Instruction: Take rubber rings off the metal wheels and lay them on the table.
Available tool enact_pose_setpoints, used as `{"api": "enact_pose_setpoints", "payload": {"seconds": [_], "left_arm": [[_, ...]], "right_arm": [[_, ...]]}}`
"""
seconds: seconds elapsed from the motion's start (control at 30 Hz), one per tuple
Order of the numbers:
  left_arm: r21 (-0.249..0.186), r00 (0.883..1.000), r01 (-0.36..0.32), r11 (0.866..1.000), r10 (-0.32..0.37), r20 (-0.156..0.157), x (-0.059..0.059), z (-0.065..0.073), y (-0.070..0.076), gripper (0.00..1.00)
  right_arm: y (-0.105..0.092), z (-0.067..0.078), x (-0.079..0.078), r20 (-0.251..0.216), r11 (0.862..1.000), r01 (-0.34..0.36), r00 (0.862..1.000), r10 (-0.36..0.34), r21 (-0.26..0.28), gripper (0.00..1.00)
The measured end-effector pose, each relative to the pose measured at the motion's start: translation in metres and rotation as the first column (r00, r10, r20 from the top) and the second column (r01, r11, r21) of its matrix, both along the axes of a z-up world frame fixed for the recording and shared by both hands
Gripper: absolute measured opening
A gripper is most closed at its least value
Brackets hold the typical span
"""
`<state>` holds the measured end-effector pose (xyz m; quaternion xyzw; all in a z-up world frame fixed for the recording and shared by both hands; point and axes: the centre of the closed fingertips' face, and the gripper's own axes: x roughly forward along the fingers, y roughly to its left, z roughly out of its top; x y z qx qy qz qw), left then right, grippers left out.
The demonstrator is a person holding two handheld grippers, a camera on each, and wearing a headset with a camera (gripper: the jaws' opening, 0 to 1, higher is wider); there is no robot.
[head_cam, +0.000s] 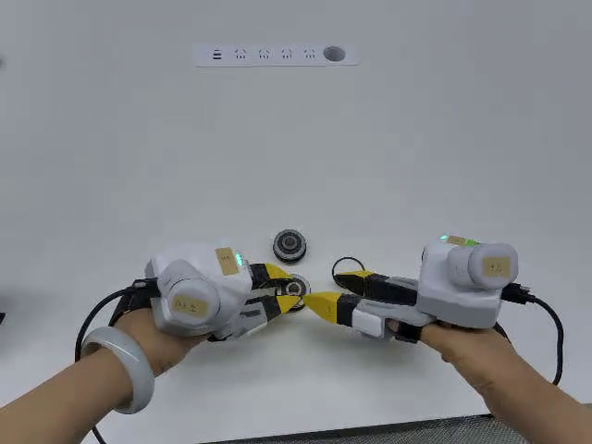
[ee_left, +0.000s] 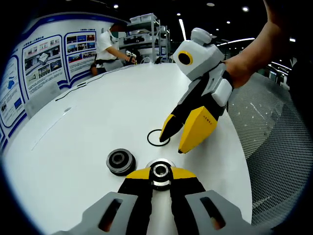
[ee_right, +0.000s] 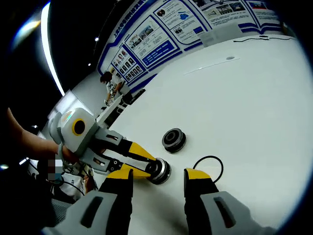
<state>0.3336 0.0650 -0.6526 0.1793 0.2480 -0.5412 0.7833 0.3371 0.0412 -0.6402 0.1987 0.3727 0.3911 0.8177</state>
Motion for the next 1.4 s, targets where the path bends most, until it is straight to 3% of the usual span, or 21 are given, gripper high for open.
{"api": "enact_pose_setpoints", "payload": {"seconds": [0.13,0.33,0.5,0.73,1.4], "left_arm": [[-0.001,1.000,0.000,1.000,0.000,0.001,0.000,0.000,0.000,0.13],[-0.004,1.000,-0.002,1.000,0.002,0.002,0.000,0.000,0.000,0.13],[-0.007,1.000,-0.004,1.000,0.004,0.000,0.000,0.000,0.000,0.13],[-0.009,1.000,-0.005,1.000,0.005,0.001,0.000,-0.001,0.000,0.13],[-0.017,1.000,-0.007,1.000,0.007,0.001,0.001,-0.003,0.001,0.13]], "right_arm": [[0.000,-0.002,0.003,-0.058,0.998,0.043,0.997,-0.040,0.039,0.42],[-0.001,-0.011,0.002,-0.154,0.996,0.077,0.986,-0.069,0.050,0.37],[0.004,-0.016,-0.002,-0.206,0.995,0.083,0.976,-0.070,0.058,0.36],[0.011,-0.017,-0.004,-0.244,0.994,0.080,0.968,-0.059,0.078,0.33],[0.021,-0.014,-0.004,-0.281,0.992,0.065,0.959,-0.032,0.112,0.34]]}}
